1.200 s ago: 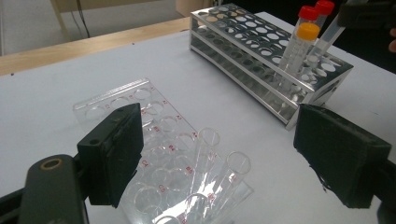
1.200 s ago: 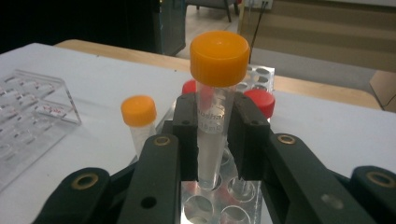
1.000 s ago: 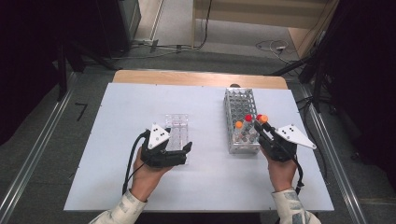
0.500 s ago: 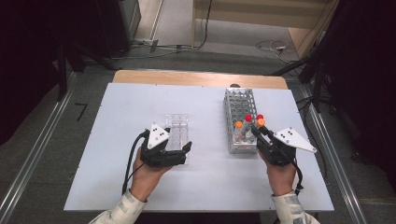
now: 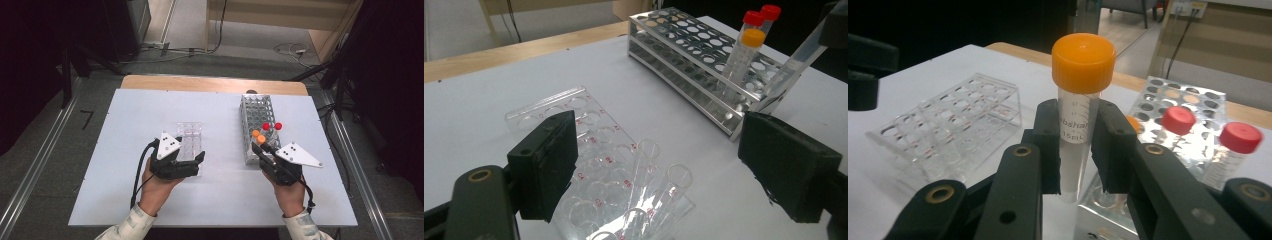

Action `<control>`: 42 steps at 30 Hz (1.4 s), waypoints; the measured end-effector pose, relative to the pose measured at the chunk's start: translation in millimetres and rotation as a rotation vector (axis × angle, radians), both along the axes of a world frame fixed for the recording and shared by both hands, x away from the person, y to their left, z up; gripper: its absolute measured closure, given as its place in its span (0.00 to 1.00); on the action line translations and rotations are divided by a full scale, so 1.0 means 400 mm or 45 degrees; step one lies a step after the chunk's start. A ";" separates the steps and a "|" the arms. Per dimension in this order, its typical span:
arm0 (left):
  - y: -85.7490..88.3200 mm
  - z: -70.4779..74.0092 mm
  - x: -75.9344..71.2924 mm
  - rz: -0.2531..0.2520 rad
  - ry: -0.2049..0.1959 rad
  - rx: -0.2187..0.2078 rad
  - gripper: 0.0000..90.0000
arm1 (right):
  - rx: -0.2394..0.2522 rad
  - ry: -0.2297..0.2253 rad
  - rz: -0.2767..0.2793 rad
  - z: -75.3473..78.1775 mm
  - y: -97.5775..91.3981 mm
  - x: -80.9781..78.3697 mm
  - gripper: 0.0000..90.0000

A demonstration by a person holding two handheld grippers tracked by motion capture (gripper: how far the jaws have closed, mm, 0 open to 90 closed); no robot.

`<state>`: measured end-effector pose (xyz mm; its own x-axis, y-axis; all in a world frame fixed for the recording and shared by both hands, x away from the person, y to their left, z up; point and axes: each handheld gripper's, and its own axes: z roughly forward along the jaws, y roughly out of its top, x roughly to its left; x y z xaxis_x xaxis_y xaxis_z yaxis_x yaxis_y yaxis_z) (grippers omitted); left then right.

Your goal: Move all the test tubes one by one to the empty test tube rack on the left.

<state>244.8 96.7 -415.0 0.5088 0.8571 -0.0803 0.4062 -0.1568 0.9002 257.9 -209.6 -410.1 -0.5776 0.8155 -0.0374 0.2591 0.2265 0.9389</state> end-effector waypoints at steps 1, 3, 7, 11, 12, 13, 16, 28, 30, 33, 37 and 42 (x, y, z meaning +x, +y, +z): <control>0.000 0.000 0.000 -0.001 0.001 -0.001 0.19 | -0.006 0.000 0.009 -0.002 0.006 -0.002 0.79; -0.001 0.000 0.000 -0.003 0.000 0.002 0.19 | -0.015 0.004 0.030 -0.008 0.021 -0.006 0.79; -0.003 0.000 0.000 -0.004 0.001 -0.001 0.19 | -0.028 0.017 0.066 -0.017 0.041 -0.012 0.79; -0.004 0.000 -0.001 -0.007 0.001 -0.005 0.19 | -0.043 0.033 0.103 -0.028 0.062 -0.019 0.79; -0.004 0.000 -0.001 -0.010 0.001 -0.008 0.19 | -0.044 0.040 0.113 -0.031 0.068 -0.020 0.79; -0.005 0.000 -0.002 -0.015 0.000 -0.007 0.19 | -0.046 0.046 0.124 -0.035 0.073 -0.022 0.79; -0.011 0.002 -0.007 -0.031 -0.003 -0.017 0.21 | -0.060 0.059 0.153 -0.045 0.090 -0.027 0.79; -0.057 0.017 -0.042 -0.169 -0.025 -0.059 0.30 | -0.104 0.123 0.287 -0.096 0.169 -0.046 0.79; -0.068 0.019 -0.050 -0.200 -0.032 -0.061 0.35 | -0.103 0.129 0.305 -0.099 0.179 -0.050 0.79; -0.079 0.017 -0.058 -0.251 -0.041 -0.059 0.48 | -0.105 0.132 0.331 -0.100 0.192 -0.057 0.79; -0.089 0.013 -0.063 -0.304 -0.035 -0.057 0.60 | -0.103 0.136 0.345 -0.099 0.200 -0.065 0.79; -0.097 0.006 -0.064 -0.326 -0.027 -0.043 0.69 | -0.097 0.135 0.356 -0.096 0.203 -0.070 0.79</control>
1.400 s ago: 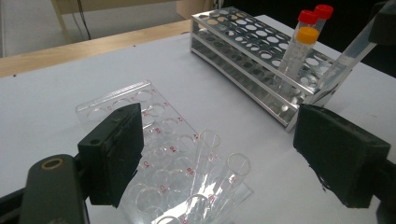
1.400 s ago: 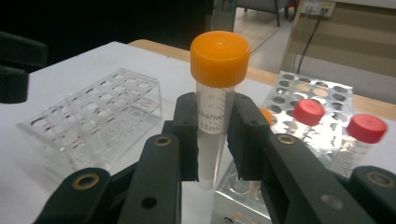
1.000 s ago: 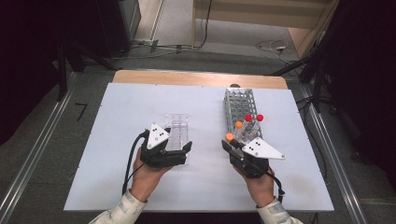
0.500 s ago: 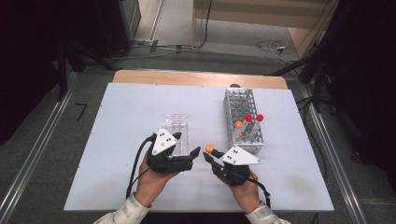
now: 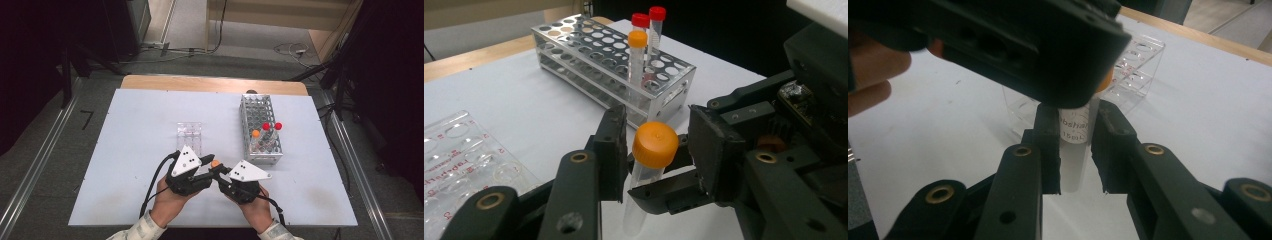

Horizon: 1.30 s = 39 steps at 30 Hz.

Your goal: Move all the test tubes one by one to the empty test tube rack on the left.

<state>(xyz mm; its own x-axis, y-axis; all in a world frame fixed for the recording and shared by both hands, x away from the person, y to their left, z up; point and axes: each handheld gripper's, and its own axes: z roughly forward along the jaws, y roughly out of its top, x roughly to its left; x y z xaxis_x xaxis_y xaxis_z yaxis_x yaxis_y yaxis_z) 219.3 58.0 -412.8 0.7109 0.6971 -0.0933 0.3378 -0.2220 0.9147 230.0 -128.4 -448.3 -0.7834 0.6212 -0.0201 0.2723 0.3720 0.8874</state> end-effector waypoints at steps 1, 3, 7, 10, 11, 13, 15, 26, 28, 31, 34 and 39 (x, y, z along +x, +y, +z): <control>0.000 0.000 0.000 0.001 0.001 0.000 0.72 | 0.001 -0.004 0.005 0.001 0.000 -0.001 0.79; 0.001 -0.001 0.000 0.003 -0.002 0.000 0.76 | 0.004 -0.002 0.003 0.003 0.001 -0.003 0.79; 0.003 0.002 -0.001 0.004 -0.003 0.009 0.78 | 0.010 0.002 0.006 0.005 0.001 -0.004 0.79; 0.009 0.010 -0.001 0.002 0.003 -0.007 0.78 | 0.015 0.003 0.017 0.007 -0.001 -0.006 0.75; 0.014 0.015 -0.001 -0.001 0.007 -0.019 0.78 | 0.022 0.008 0.030 0.009 -0.001 -0.006 0.68; 0.027 0.031 -0.002 0.002 0.009 -0.034 0.78 | 0.027 0.008 0.056 0.014 -0.003 -0.007 0.61; 0.045 0.050 -0.003 0.010 0.007 -0.047 0.78 | 0.034 0.006 0.060 0.018 -0.008 -0.008 0.56; 0.133 0.103 0.005 0.131 -0.016 -0.077 0.79 | 0.053 0.018 0.050 0.028 -0.031 -0.004 0.52; 0.144 0.105 0.009 0.162 -0.028 -0.068 0.79 | 0.050 0.018 0.047 0.027 -0.032 -0.003 0.52; 0.157 0.111 0.017 0.207 -0.053 -0.066 0.79 | 0.045 0.016 0.046 0.026 -0.033 -0.001 0.52; 0.159 0.117 0.025 0.239 -0.085 -0.063 0.79 | 0.044 0.019 0.038 0.026 -0.036 0.003 0.52; 0.151 0.115 0.042 0.273 -0.111 -0.040 0.79 | 0.047 0.018 0.023 0.027 -0.041 0.007 0.53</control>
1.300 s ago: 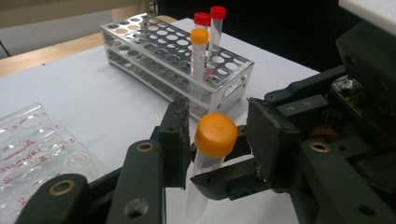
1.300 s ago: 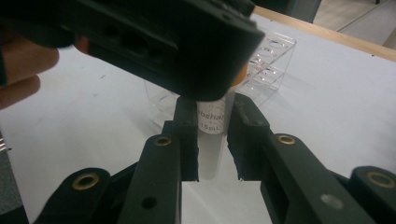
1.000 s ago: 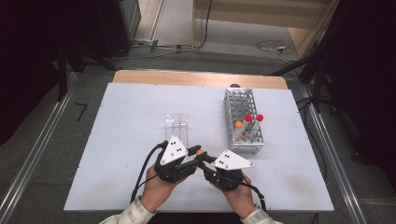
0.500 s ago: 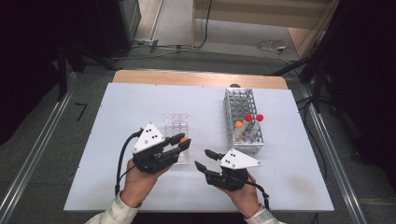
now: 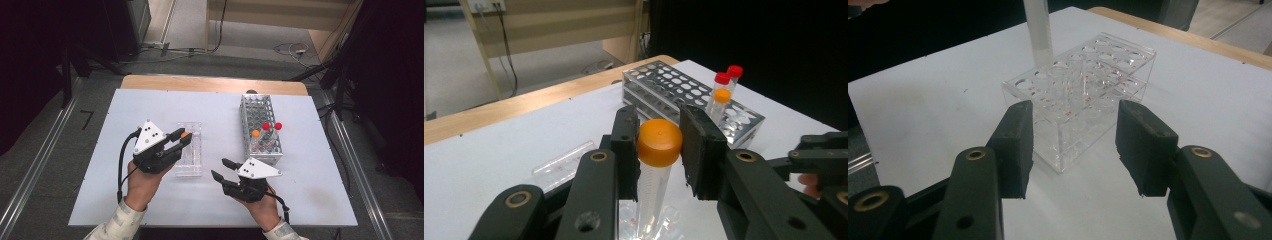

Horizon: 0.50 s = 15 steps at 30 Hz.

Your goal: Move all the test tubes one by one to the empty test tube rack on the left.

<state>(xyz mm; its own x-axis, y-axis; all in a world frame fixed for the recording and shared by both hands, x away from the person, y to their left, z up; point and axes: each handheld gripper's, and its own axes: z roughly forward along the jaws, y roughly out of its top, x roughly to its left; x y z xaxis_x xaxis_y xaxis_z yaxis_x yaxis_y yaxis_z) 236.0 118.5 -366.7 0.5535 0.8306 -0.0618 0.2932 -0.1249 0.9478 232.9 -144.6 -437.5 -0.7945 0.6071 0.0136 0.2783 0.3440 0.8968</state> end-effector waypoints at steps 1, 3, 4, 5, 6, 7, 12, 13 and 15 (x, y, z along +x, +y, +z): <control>-0.001 -0.002 0.004 0.003 -0.001 0.006 0.79 | 0.001 0.000 0.002 0.000 0.000 0.000 0.53; -0.003 -0.005 0.010 0.011 0.000 0.015 0.79 | 0.000 -0.001 0.000 0.000 0.000 0.000 0.53; -0.005 -0.008 0.013 0.019 -0.003 0.019 0.79 | -0.001 -0.001 -0.001 0.000 0.000 0.000 0.53; -0.007 -0.011 0.016 0.027 -0.007 0.024 0.79 | -0.001 0.002 -0.002 -0.001 0.000 0.000 0.53; -0.007 -0.013 0.019 0.029 -0.006 0.031 0.79 | -0.004 0.000 -0.002 -0.001 -0.001 0.000 0.53; -0.007 -0.016 0.022 0.034 -0.002 0.036 0.79 | -0.005 0.002 -0.002 -0.001 -0.001 0.000 0.53; -0.015 -0.039 0.031 0.053 0.011 0.061 0.79 | 0.002 -0.004 -0.010 0.002 -0.007 0.002 0.53; -0.015 -0.045 0.033 0.060 0.015 0.055 0.79 | 0.006 -0.003 -0.012 0.003 -0.007 0.002 0.54; -0.016 -0.054 0.035 0.063 0.021 0.052 0.79 | 0.006 -0.006 -0.017 0.003 -0.008 0.002 0.54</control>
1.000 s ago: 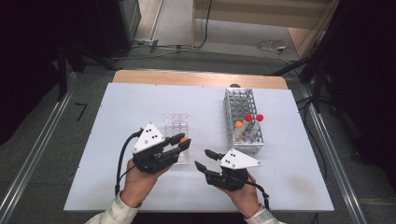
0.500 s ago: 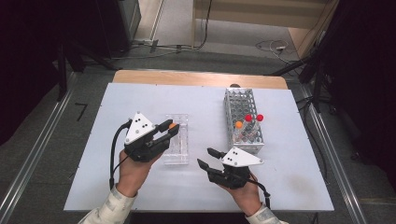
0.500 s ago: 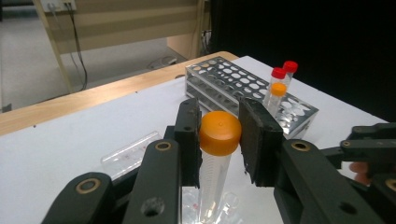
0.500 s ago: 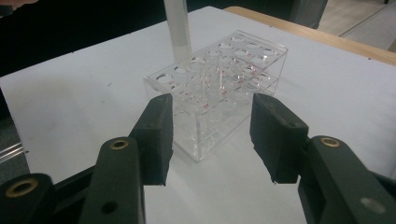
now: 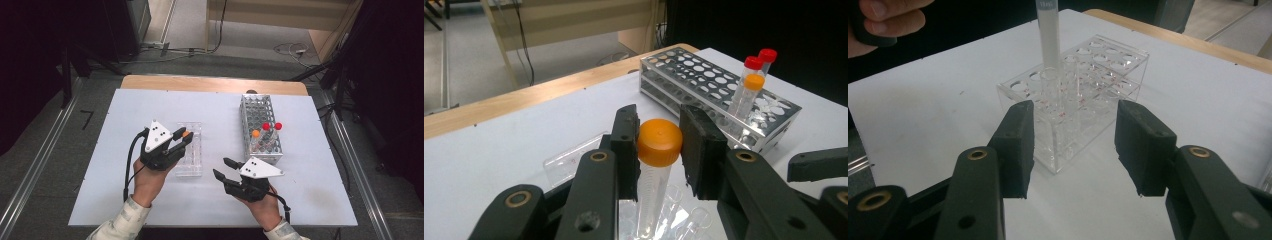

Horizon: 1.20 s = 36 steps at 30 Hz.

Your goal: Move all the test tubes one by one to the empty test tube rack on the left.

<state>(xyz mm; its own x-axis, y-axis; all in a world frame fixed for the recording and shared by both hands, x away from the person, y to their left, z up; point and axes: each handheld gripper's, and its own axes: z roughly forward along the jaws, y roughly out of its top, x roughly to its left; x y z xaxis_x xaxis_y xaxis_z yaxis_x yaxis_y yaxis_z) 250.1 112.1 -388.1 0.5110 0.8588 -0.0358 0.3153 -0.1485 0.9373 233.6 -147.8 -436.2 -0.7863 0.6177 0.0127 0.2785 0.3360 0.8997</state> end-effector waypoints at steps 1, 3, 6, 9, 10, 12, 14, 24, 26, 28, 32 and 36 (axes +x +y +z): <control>-0.001 -0.007 0.001 0.002 0.002 0.003 0.79 | -0.001 0.000 0.000 0.000 -0.001 0.000 0.54; -0.004 -0.017 0.003 0.007 0.003 0.003 0.78 | -0.003 -0.003 -0.001 0.000 -0.001 0.000 0.54; -0.010 -0.036 0.006 0.012 0.016 0.012 0.78 | 0.000 0.003 -0.006 0.000 -0.001 0.000 0.54; -0.012 -0.053 0.007 0.019 0.030 0.019 0.78 | -0.005 0.004 -0.004 0.000 -0.003 0.001 0.54; -0.011 -0.058 0.007 0.022 0.034 0.018 0.78 | -0.007 0.003 -0.003 -0.001 -0.004 0.002 0.54; -0.010 -0.064 0.007 0.024 0.048 0.018 0.78 | -0.008 0.004 -0.004 -0.001 -0.005 0.002 0.54; -0.009 -0.071 0.008 0.023 0.062 0.012 0.78 | -0.007 0.006 -0.004 -0.001 -0.005 0.002 0.54; -0.009 -0.086 0.010 0.013 0.099 0.018 0.77 | -0.010 0.014 -0.006 -0.003 -0.004 0.001 0.54; -0.009 -0.086 0.010 0.005 0.102 0.013 0.75 | -0.010 0.013 -0.005 -0.004 -0.005 0.003 0.54; -0.008 -0.086 0.009 -0.001 0.106 0.007 0.73 | -0.010 0.013 -0.005 -0.004 -0.007 0.005 0.53; -0.009 -0.084 0.006 -0.005 0.107 -0.002 0.69 | -0.007 0.015 -0.009 -0.004 -0.008 0.006 0.53; -0.008 -0.080 0.004 0.004 0.098 -0.017 0.65 | -0.007 0.015 -0.017 -0.005 -0.011 0.007 0.53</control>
<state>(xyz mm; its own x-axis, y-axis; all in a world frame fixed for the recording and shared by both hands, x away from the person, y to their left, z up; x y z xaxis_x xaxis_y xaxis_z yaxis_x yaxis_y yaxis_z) 251.6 109.0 -420.1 0.5039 0.8595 -0.0860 0.3866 -0.1354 0.9123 236.5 -152.1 -438.0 -0.7780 0.6280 0.0182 0.2932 0.3372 0.8946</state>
